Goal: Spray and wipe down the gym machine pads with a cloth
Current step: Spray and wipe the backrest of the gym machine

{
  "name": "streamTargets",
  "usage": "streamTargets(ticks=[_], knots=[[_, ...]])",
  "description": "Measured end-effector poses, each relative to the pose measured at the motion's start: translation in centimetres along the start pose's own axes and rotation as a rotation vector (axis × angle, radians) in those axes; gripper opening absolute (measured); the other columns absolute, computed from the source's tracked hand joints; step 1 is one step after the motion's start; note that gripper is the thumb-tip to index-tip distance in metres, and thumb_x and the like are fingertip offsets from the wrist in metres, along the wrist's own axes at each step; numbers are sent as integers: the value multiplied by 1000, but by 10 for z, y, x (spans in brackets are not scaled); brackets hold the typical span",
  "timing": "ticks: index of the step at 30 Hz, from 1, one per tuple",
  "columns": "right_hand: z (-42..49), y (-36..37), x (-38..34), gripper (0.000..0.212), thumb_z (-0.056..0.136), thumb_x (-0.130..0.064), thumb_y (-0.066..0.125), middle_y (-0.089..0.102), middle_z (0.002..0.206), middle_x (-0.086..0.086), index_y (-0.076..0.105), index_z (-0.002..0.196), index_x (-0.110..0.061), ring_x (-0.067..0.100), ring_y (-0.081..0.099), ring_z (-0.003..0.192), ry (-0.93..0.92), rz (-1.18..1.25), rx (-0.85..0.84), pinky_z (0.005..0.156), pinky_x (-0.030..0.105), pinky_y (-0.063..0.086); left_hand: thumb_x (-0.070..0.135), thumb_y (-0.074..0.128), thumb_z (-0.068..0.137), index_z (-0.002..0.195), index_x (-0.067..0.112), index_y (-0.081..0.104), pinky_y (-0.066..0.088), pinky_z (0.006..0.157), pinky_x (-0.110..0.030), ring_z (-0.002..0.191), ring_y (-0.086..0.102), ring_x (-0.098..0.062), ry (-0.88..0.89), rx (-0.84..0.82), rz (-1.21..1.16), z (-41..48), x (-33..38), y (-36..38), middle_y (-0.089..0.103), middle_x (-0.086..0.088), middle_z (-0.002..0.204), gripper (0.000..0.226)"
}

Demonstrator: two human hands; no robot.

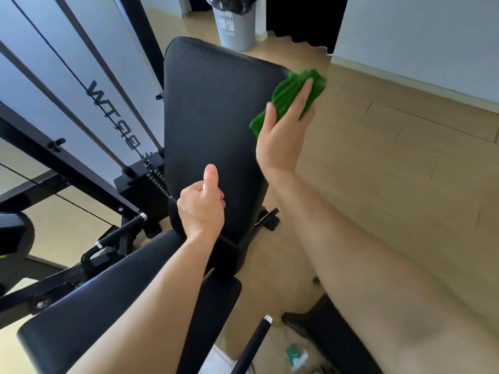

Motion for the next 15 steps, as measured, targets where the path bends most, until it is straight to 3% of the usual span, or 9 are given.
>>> streamTargets(ticks=[3,7,11,13,15], knots=[[-3,0,4,71,102,-37,47,38,149,24,20,158,-4,35,51,130,-82,-37,13,101,38,51,79,33,77,55,8,58,54,71,-41,57,58,-19,2,-12,1,-2,-3,5,62,-1,53,79],[-80,14,47,77,102,-38,50,33,152,27,13,158,0,39,45,134,9,-63,-111,104,35,44,79,38,78,54,10,59,58,75,-51,57,60,-24,-52,-5,-19,-5,-22,11,60,1,47,76],[-148,20,79,85,100,-41,53,29,154,30,7,158,-1,43,48,132,144,-136,-269,102,40,48,77,36,81,50,13,60,57,80,-51,61,63,-25,-33,-20,26,-7,-38,12,64,-1,49,76],[-142,13,74,82,101,-33,55,28,155,29,7,158,0,40,45,134,158,-92,-285,107,26,39,77,37,82,50,13,59,58,81,-53,62,63,-25,-30,-20,33,-9,-41,8,64,-1,50,75],[-104,1,50,73,103,-23,53,31,152,29,12,158,1,37,43,132,102,21,-207,102,11,25,78,36,80,53,11,60,59,79,-54,61,61,-25,-49,-14,28,-11,-41,4,62,0,49,77]])
Point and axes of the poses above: each hand's wrist, its own z-axis towards the middle knuckle, its own y-axis out of the palm, x = y × z, the point moved 3 cm from there along z, towards the middle knuckle
